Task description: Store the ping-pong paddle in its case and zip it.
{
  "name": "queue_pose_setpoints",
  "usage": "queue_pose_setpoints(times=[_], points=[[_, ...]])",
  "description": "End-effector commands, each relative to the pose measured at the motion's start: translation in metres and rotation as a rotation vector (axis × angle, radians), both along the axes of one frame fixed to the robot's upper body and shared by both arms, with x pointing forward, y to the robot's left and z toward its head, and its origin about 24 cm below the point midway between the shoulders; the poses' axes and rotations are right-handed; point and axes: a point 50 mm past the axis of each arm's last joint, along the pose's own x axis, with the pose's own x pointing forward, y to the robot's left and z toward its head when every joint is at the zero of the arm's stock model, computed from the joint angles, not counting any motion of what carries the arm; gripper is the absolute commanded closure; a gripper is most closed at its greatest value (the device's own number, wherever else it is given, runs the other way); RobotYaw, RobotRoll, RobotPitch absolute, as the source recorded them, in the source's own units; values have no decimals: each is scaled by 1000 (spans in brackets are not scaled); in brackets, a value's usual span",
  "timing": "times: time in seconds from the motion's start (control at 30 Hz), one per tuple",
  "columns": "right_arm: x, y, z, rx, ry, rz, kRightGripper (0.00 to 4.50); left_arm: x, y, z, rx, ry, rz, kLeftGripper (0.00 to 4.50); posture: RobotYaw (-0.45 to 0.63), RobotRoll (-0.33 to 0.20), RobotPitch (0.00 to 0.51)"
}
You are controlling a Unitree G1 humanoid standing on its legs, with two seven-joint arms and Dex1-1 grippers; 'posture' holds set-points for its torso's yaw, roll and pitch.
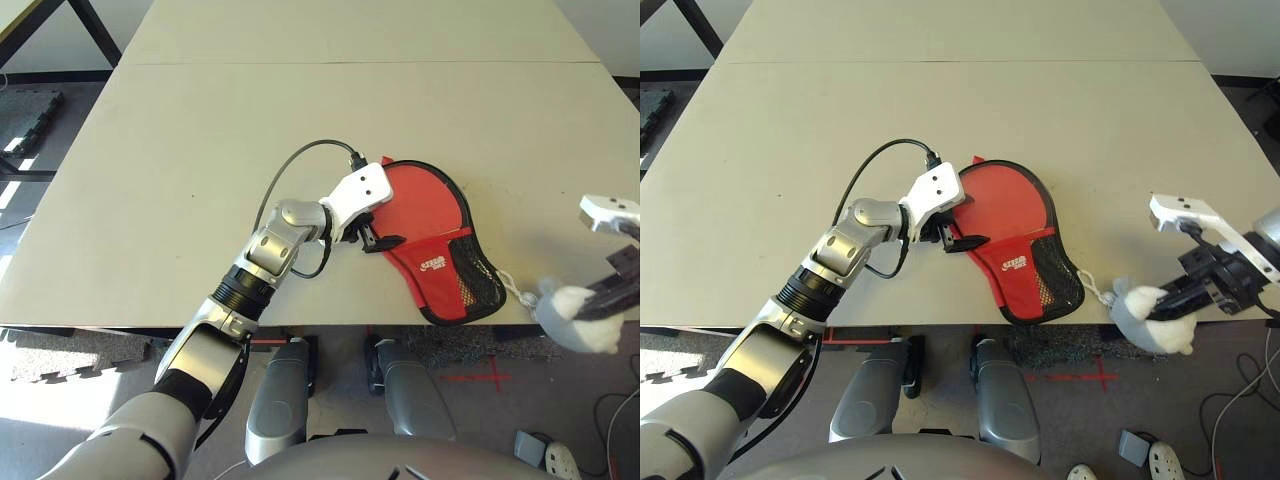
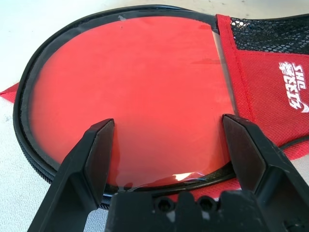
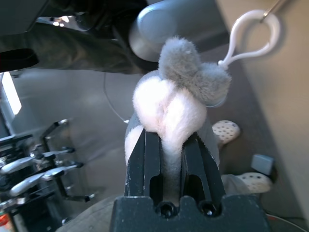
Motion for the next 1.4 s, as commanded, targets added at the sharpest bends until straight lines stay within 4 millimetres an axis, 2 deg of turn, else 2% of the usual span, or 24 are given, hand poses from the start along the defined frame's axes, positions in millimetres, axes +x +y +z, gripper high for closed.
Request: queue_pose_setpoints(times=[0.03, 0.1, 0.2, 0.23, 0.33, 0.5, 0.67, 0.77, 0.87, 0.97, 1.23, 1.37, 1.4], points=[[-4, 2, 4, 7, 1, 11, 4375, -3, 3, -24, 74, 78, 22, 0, 21, 0, 204], [5, 1, 6, 13, -44, -6, 4375, -2, 3, -24, 72, 77, 22, 0, 21, 0, 203], [21, 1, 15, 37, -117, -69, 3324, -2, 3, -23, 67, 77, 22, 0, 15, 0, 200], [25, 2, 23, 62, -139, -99, 3001, -1, 4, -23, 67, 77, 21, 0, 14, 0, 200], [30, 7, 45, 143, -180, -160, 1835, -1, 7, -21, 65, 77, 21, 0, 11, 0, 196], [43, 20, 64, 290, -225, -200, 25, -1, 9, -11, 19, 80, 29, 0, 12, 0, 194], [69, 25, 68, 447, -329, -252, 25, 0, 19, 10, -47, 54, 58, 0, 14, 0, 193], [89, 22, 57, 454, -492, -344, 25, 2, 32, 31, -146, 19, 118, 0, 13, 0, 195], [116, 10, 45, 428, -760, -556, 25, 7, 57, 60, -326, -48, 263, 0, 17, 0, 200], [128, 1, 38, 424, -896, -720, 25, 9, 81, 73, -417, -92, 394, 0, 27, 0, 205], [141, -17, 19, 406, -1184, -1097, 25, 11, 153, 79, -586, -240, 838, 0, 49, 0, 206], [143, -29, 15, 359, -1339, -1286, 25, 6, 181, 72, -592, -291, 1004, 0, 49, 0, 206], [142, -34, 14, 343, -1369, -1352, 25, 5, 188, 68, -590, -303, 1057, 0, 80, 0, 203]])
